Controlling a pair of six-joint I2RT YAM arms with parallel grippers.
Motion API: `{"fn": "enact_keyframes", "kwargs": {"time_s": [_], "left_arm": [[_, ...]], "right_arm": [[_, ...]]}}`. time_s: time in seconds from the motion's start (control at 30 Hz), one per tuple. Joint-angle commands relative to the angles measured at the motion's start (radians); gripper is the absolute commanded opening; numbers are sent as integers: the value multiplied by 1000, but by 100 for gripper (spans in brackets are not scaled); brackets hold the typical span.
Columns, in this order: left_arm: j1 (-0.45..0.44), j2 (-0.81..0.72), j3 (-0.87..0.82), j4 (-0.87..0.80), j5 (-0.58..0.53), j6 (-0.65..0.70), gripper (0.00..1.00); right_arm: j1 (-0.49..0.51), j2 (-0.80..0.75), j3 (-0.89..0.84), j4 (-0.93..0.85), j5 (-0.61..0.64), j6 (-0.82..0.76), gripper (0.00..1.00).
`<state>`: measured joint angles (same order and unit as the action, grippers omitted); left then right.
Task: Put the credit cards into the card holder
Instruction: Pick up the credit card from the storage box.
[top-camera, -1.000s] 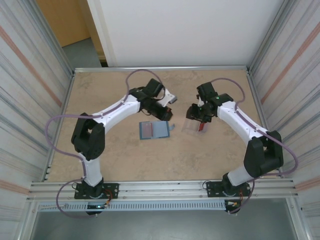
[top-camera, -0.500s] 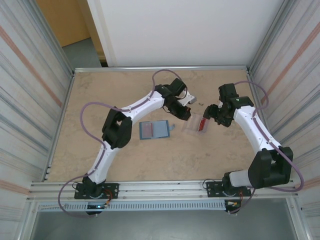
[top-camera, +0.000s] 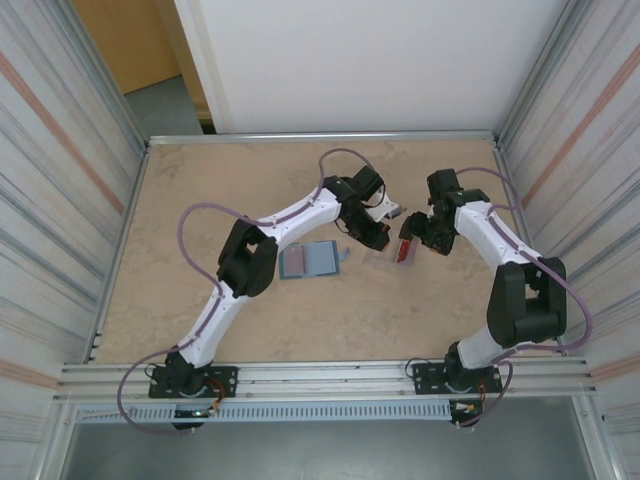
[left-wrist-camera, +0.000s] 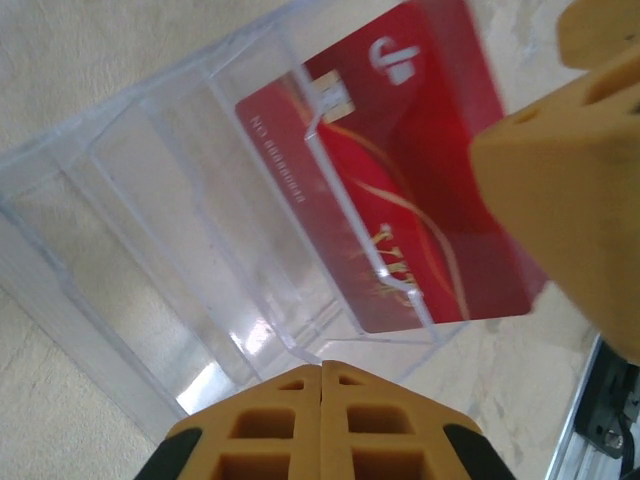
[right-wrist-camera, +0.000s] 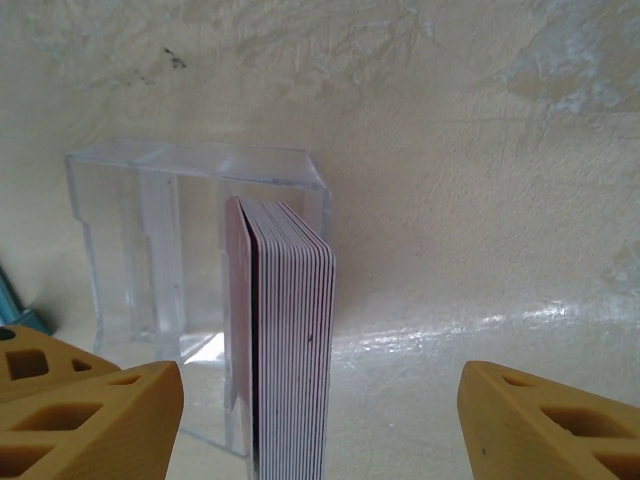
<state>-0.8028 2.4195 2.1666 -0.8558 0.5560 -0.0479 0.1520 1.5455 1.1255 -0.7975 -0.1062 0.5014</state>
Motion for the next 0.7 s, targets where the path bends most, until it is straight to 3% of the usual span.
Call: {"fn": "enact_keyframes", "kwargs": {"time_s": [0.0, 0.67], "left_arm": [[-1, 28, 15, -38, 2, 14, 0], [7, 43, -49, -32, 41, -19, 0]], "right_arm": [[13, 27, -3, 10, -3, -31, 71], [29, 88, -20, -12, 35, -47, 68]]}}
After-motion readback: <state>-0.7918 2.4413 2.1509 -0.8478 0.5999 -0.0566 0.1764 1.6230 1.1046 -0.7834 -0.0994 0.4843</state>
